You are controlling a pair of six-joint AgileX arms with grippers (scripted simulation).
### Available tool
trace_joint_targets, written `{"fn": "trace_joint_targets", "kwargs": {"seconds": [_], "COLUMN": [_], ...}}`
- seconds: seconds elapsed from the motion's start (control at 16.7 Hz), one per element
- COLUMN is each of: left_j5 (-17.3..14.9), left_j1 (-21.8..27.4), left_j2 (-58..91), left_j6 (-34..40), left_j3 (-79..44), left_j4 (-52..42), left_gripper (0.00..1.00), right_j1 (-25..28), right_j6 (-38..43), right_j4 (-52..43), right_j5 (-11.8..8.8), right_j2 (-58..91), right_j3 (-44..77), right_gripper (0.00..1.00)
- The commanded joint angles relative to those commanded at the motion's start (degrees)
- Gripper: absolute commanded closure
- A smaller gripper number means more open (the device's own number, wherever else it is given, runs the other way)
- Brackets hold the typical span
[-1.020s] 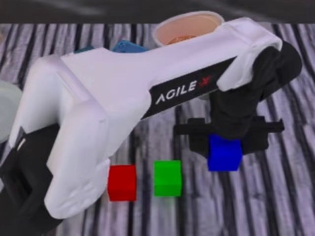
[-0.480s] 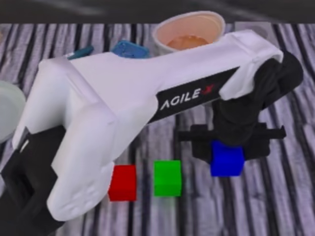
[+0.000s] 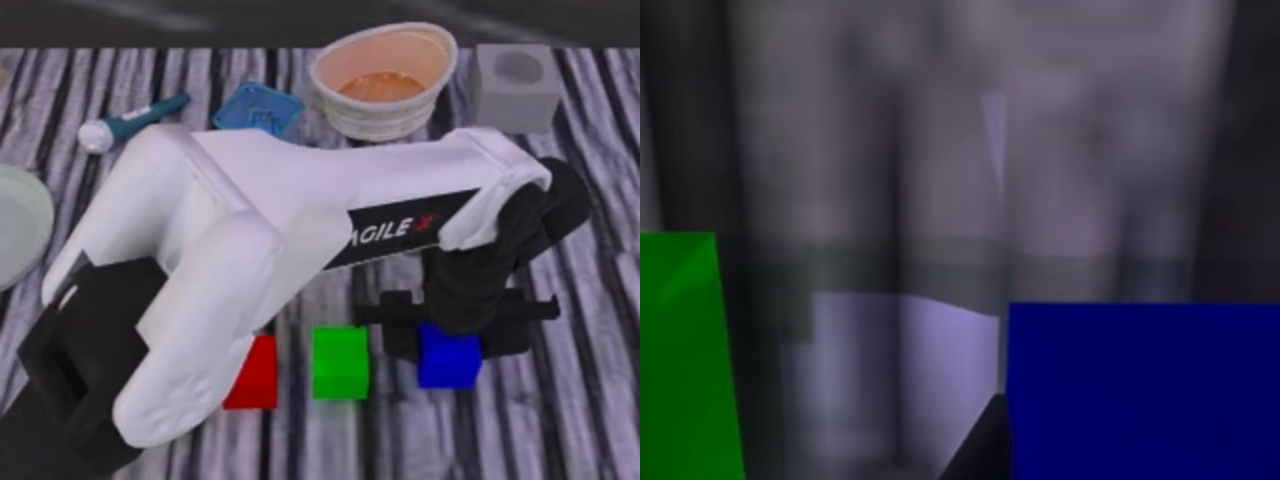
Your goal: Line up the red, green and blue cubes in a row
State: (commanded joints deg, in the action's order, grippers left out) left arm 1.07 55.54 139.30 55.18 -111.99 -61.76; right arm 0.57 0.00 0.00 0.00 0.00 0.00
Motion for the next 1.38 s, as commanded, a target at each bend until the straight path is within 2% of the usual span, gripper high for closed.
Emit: {"fn": "trace_joint_targets", "kwargs": {"seconds": [0.12, 0.9, 1.38], "left_j5": [0.0, 0.0, 0.0], "left_j1": [0.0, 0.0, 0.0], "left_j2": [0.0, 0.0, 0.0], "left_j6": [0.0, 0.0, 0.0], "left_j3": [0.0, 0.0, 0.0], "left_j4": [0.0, 0.0, 0.0], "left_gripper": [1.00, 0.02, 0.00], "right_j1": [0.0, 0.0, 0.0], "right_j6": [0.0, 0.0, 0.0], "right_j4": [0.0, 0.0, 0.0], "right_j5": [0.0, 0.0, 0.0], "right_j2": [0.0, 0.0, 0.0], "right_j3": [0.0, 0.0, 0.0], "right_gripper": [0.00, 0.00, 0.00]}}
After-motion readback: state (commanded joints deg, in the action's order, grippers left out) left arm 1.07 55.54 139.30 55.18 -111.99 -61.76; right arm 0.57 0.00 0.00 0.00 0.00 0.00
